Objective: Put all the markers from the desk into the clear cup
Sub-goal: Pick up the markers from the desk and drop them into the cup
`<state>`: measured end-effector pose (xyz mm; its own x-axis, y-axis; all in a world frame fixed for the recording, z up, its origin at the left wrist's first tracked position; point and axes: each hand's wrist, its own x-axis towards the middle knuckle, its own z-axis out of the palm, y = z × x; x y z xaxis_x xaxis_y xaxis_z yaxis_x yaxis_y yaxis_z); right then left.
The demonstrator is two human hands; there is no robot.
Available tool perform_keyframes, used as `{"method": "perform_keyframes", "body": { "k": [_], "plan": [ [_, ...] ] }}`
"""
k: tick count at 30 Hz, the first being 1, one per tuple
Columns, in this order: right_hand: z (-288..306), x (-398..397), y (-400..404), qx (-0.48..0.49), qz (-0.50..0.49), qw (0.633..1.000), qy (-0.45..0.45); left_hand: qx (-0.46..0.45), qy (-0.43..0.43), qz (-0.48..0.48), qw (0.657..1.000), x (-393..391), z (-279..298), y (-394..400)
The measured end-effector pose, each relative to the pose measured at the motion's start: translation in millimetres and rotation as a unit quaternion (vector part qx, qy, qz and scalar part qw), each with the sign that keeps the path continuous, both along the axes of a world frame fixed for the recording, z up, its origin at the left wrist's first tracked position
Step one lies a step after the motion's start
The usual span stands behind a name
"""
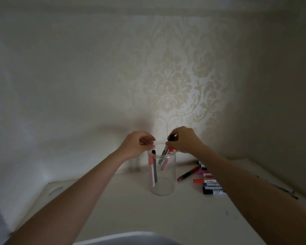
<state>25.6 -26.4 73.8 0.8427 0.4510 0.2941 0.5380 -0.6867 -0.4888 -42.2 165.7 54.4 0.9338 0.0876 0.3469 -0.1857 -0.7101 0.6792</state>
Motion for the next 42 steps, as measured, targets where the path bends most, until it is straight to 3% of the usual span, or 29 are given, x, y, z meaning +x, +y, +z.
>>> {"method": "perform_keyframes", "body": {
  "k": [6, 11, 14, 18, 24, 42],
  "plan": [
    [-13, 2, -1, 0.031, 0.007, 0.999, 0.009, 0.044, -0.019, 0.006, 0.999, -10, 2, -21],
    [-24, 7, -83, 0.101, -0.064, 0.992, -0.044, 0.04, -0.036, -0.042, 0.998, -13, 5, -62],
    [-59, 6, -153, 0.042, -0.124, 0.991, 0.014, 0.047, -0.031, -0.095, 0.994, -5, -9, -106],
    [-118, -13, -233, -0.002, -0.193, 0.979, 0.068, 0.089, 0.068, -0.172, 0.979, 20, -66, -161],
    [-163, -49, -317, -0.083, -0.247, 0.965, 0.016, 0.212, 0.102, -0.093, 0.967, 47, -137, -184],
    [-185, -48, -347, -0.055, -0.211, 0.976, 0.02, 0.074, 0.09, -0.109, 0.987, 58, -163, -189]
  ]
}}
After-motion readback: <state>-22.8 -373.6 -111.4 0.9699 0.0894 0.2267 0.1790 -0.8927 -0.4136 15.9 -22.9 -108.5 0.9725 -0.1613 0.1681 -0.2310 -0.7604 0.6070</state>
